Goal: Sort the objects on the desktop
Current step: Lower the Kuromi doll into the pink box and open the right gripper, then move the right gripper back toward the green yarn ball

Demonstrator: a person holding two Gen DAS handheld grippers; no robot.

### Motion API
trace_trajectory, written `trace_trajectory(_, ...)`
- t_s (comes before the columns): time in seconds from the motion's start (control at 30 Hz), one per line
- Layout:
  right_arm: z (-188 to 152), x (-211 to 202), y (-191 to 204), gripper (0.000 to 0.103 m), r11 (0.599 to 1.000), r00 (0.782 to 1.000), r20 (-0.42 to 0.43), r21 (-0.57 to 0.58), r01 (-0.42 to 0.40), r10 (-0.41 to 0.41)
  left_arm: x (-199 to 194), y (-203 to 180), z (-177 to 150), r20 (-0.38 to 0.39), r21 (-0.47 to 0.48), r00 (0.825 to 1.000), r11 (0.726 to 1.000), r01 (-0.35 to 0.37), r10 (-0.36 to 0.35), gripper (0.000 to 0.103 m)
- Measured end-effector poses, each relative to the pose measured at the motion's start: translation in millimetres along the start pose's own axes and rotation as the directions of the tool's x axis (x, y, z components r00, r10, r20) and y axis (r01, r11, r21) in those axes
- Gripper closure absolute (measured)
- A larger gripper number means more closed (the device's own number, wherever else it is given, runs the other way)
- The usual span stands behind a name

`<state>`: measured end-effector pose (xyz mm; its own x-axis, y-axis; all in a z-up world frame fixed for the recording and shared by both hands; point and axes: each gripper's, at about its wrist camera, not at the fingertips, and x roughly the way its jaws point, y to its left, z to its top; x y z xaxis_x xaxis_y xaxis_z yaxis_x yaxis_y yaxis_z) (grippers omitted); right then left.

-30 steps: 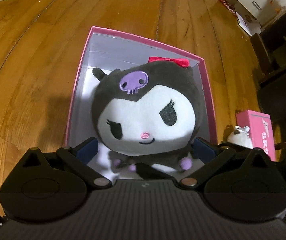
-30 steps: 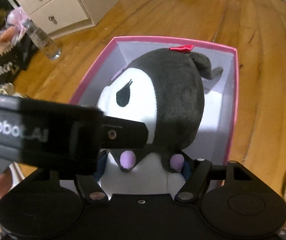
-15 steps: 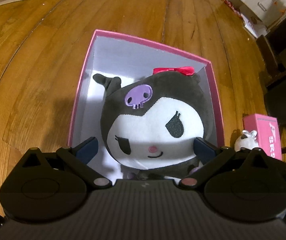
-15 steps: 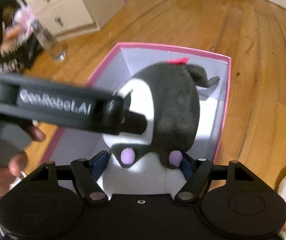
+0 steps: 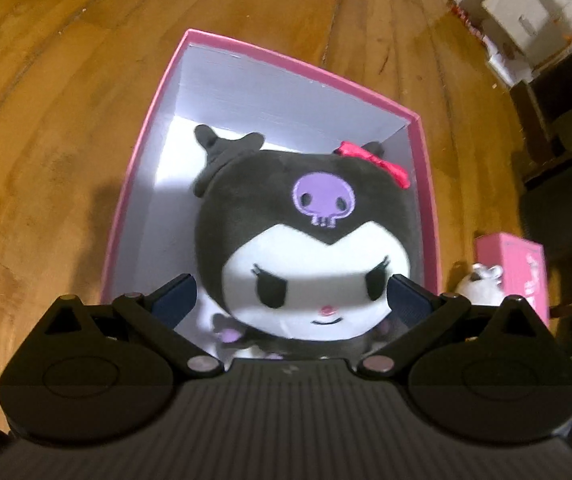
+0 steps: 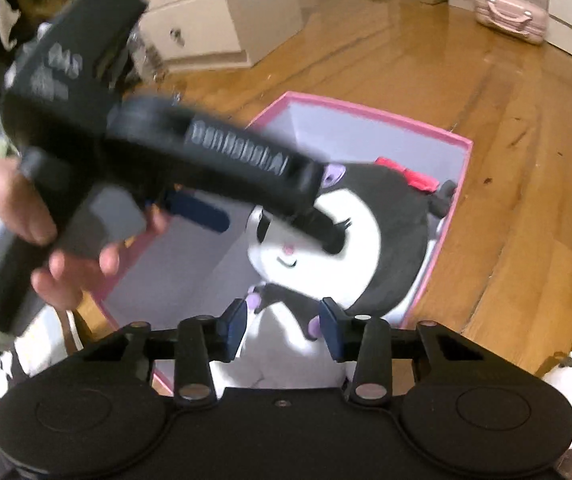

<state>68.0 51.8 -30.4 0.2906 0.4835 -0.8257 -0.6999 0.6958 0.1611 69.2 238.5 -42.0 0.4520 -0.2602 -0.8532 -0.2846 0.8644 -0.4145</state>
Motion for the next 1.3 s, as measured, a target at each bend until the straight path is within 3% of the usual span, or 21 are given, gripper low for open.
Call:
trace_trajectory(0.1, -4, 9, 0, 0.058, 0.995, 0.995, -0.010, -0.027, 0.094, -0.094, -6, -4, -2, 0.015, 0.028, 1.000, 0.999, -0.027, 0.026, 0.000)
trace_trajectory(0.2, -4, 13, -11, 0.058, 0.996, 0.996, -0.021, 0.016, 0.086, -0.085, -17, -14, -9, 0.055, 0.057, 0.993, 0.992, -0.111, 0.108, 0.000)
trace_trajectory(0.27, 0, 3, -19, 0.061, 0.997, 0.997, -0.054, 0.054, 0.049, -0.046, -28, -25, -16, 0.095, 0.046, 0.975, 0.978, -0.204, 0.199, 0.000)
trace_trajectory(0.3, 4, -7, -22, 0.059, 0.998, 0.998, -0.057, 0.051, 0.040, -0.037, -34, -32, -19, 0.112, 0.051, 0.971, 0.975, -0.217, 0.210, 0.000)
trace_trajectory(0.4, 14, -39, -33, 0.049, 0.999, 0.998, -0.055, 0.037, 0.022, -0.020, -57, -56, -32, 0.165, 0.087, 0.966, 0.973, -0.214, 0.197, 0.000)
trace_trajectory(0.47, 11, -69, -47, 0.031, 0.999, 0.999, -0.008, 0.014, 0.041, -0.041, -67, -73, -41, 0.186, 0.125, 0.966, 0.971, -0.203, 0.178, 0.000)
trace_trajectory(0.63, -19, -113, -97, 0.026, 0.988, 0.991, 0.081, 0.119, 0.095, -0.105, -67, -129, -70, 0.207, 0.274, 0.960, 0.930, -0.244, 0.191, 0.000)
trace_trajectory(0.83, -74, -117, -136, 0.026, 0.956, 0.986, 0.013, 0.247, 0.157, -0.165, -46, -185, -104, 0.171, 0.453, 0.978, 0.872, -0.186, 0.120, 0.000)
trace_trajectory(0.93, -101, -114, -145, 0.026, 0.957, 0.988, -0.021, 0.246, 0.155, -0.155, -30, -202, -114, 0.088, 0.469, 0.994, 0.878, -0.092, 0.057, 0.000)
trace_trajectory(1.03, -118, -100, -145, 0.026, 0.966, 0.990, -0.041, 0.219, 0.137, -0.131, -13, -213, -124, 0.020, 0.461, 0.999, 0.887, -0.031, 0.025, 0.000)
trace_trajectory(1.23, -146, -76, -153, 0.024, 0.959, 0.998, -0.020, 0.274, 0.069, -0.066, 17, -231, -139, -0.035, 0.506, 0.998, 0.862, -0.023, 0.047, 0.000)
trace_trajectory(1.3, -149, -65, -153, 0.024, 0.954, 0.995, -0.048, 0.285, 0.093, -0.082, 25, -234, -138, -0.037, 0.506, 0.999, 0.863, -0.012, 0.036, 0.000)
